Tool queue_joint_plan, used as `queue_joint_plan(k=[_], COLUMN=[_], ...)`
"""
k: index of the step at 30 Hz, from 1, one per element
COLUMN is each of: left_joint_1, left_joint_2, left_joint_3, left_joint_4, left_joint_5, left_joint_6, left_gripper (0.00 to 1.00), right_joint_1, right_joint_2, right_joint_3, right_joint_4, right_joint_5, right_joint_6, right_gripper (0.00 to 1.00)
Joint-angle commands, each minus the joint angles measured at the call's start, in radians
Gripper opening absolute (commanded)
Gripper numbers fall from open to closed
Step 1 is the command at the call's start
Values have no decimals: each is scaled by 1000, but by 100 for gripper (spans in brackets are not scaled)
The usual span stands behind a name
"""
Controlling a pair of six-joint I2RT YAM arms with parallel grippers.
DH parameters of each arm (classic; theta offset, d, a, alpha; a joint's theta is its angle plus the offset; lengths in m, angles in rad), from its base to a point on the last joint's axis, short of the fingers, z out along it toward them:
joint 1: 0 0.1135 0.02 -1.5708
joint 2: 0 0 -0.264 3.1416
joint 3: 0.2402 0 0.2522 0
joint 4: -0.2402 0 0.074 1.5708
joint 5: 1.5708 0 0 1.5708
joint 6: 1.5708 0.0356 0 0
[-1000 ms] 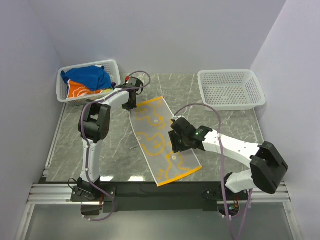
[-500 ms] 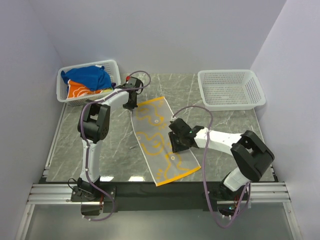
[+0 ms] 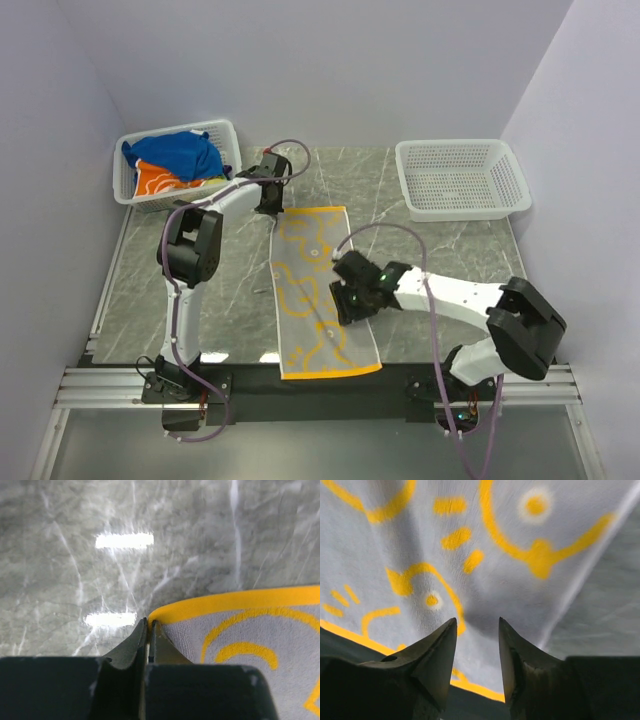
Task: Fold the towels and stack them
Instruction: Flatten out the crumpled towel, then fold the towel
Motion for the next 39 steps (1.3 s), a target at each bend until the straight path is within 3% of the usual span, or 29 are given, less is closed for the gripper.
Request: queue_joint_plan(k=[1,2,12,20,25,39], left_joint_1=[-5,-5,-13,-36,-39,-42], left_joint_2=[-72,-95,-101,-78,-80,-66], left_joint_3=[-43,-65,-75,-67,-70,-64], left_joint_4=[51,63,57,52,54,32], left_joint_5=[21,26,55,52,60,35], left_joint_6=[45,53,51,51,53,54], left_gripper=[1,1,1,1,1,1], right_joint_1=[-137,-264,-486,-529,-535,-537], right_joint_2=[-63,-22,323,621,742,905], right_joint_3=[139,219,584,883,1033,1171], right_joint_4=[-40,-2,124,118,63,-44], right_joint_5=[48,16,-26,-49,-47,-81], right_joint_6=[-149,-240,-436,-513,-516,-497], right_gripper=[53,56,60,52,52,55])
